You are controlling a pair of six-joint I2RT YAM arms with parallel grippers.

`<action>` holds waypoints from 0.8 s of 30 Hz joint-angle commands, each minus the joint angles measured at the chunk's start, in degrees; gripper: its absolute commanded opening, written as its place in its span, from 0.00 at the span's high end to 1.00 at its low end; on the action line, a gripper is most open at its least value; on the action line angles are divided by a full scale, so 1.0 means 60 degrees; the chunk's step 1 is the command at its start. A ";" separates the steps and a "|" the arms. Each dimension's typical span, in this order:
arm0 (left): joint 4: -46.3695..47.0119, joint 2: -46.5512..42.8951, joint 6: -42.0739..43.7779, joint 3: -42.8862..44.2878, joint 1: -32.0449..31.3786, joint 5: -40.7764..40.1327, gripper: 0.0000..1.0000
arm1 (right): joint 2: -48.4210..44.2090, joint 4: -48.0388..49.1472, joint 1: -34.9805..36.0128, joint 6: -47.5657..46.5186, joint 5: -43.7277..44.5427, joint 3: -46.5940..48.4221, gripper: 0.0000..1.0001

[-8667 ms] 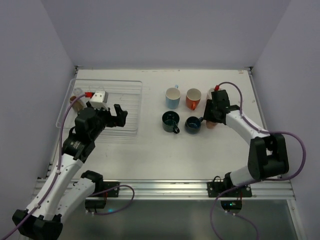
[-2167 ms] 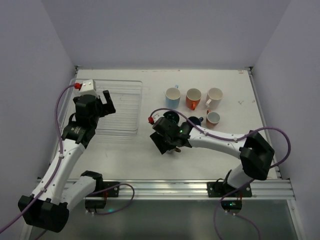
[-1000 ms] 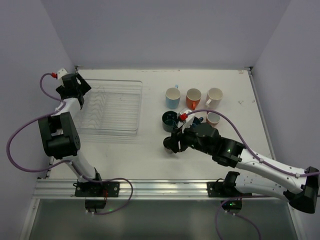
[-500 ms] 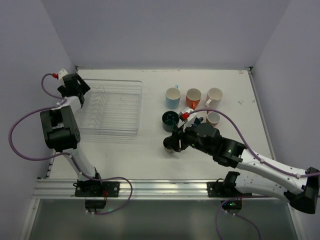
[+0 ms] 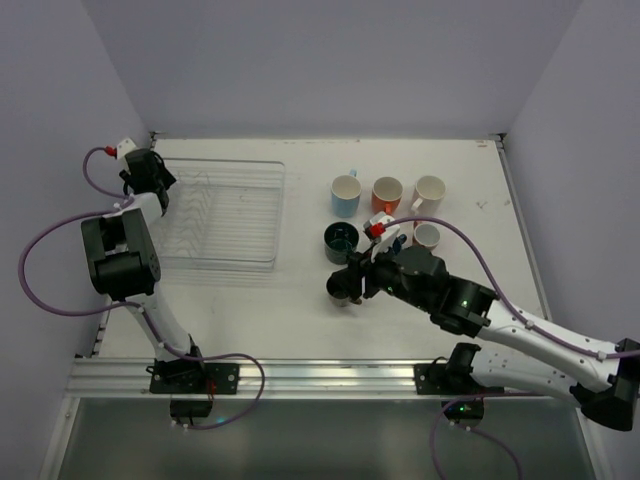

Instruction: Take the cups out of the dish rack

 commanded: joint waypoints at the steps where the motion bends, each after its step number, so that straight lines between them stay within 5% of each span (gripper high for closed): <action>1: 0.0694 -0.0044 0.0195 0.0071 0.0085 -0.0240 0.68 | -0.0301 0.0373 -0.0048 0.0119 0.0346 -0.0058 0.48; 11: 0.0329 -0.1463 0.0107 -0.0603 0.0056 0.0082 0.99 | -0.0126 0.0825 -0.0078 0.0352 -0.0225 0.0367 0.48; 18: -0.0068 -0.3540 -0.0272 -0.1276 0.0042 0.0491 1.00 | 0.0430 0.1822 -0.0078 0.0967 -0.1104 0.0834 0.44; 24: -0.0331 -0.5783 -0.1984 -0.2301 -0.0032 0.2011 1.00 | 0.0928 0.2773 -0.0180 0.1641 -0.1629 0.1464 0.38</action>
